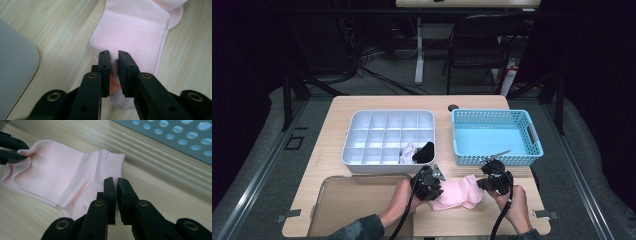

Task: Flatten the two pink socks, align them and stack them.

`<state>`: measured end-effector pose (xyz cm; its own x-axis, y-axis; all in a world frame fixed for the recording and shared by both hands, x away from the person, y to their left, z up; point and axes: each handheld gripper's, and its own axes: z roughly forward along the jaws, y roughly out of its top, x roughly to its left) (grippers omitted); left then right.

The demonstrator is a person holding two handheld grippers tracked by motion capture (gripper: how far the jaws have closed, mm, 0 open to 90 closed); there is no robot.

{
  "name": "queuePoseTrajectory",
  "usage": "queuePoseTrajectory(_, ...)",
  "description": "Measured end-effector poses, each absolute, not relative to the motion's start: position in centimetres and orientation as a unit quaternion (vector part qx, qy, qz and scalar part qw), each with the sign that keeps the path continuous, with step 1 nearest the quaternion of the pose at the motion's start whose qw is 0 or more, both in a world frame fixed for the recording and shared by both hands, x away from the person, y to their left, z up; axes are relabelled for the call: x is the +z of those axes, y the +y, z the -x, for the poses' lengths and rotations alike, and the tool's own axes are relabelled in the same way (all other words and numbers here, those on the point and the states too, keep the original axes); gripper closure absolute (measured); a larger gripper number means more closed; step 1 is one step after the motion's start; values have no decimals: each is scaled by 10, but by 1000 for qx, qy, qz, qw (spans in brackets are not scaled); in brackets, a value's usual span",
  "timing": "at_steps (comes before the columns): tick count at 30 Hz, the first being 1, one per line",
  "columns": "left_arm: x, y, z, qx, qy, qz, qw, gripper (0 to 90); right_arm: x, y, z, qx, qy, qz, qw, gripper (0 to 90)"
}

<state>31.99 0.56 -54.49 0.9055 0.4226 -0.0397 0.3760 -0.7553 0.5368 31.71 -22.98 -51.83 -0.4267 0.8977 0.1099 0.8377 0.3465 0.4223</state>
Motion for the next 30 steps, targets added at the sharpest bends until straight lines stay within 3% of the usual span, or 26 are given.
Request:
queuePoseTrajectory(16,-529,13,-317,53,223,-911,343,858,-495,-232,-306,234,817,-518,95,859)
queuePoseTrajectory(23,-534,15,-320,42,233,-910,341,857,-487,-237,-301,247,812,-519,101,859)
queuePoseTrajectory(30,-543,13,-325,19,239,-917,318,780,-485,-242,-296,244,807,-526,117,859)
